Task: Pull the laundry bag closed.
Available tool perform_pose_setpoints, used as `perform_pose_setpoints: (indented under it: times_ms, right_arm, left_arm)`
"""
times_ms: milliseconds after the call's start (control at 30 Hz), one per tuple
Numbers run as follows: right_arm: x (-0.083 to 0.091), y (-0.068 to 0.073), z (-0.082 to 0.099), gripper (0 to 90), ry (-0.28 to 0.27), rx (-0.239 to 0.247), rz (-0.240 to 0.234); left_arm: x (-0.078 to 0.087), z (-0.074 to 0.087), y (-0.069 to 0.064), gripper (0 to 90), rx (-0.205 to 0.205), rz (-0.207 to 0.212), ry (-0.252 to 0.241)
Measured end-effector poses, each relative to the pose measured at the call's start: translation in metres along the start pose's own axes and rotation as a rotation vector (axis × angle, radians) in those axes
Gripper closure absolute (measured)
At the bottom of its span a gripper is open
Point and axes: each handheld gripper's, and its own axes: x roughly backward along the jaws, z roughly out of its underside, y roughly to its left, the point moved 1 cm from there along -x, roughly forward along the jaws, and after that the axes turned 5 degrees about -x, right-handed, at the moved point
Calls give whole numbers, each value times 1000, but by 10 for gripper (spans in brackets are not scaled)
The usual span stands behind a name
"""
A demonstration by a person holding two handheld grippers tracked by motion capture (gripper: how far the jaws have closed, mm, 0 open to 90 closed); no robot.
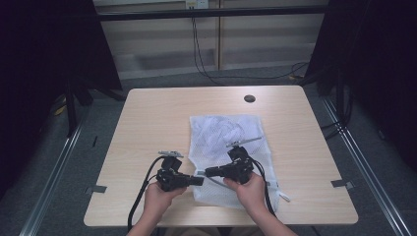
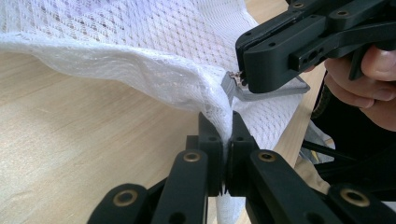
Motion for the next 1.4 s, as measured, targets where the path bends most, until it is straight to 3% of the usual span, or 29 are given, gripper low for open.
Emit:
perform_pose_setpoints:
  times_ms: [633, 1400]
  right_arm:
    - [12, -10, 4, 868, 0, -1, 17]
    - [15, -12, 5, 868, 4, 0, 20]
  left_arm:
    - [2, 0, 0, 884, 13, 10, -12]
    - [2, 0, 0, 884, 22, 9, -4]
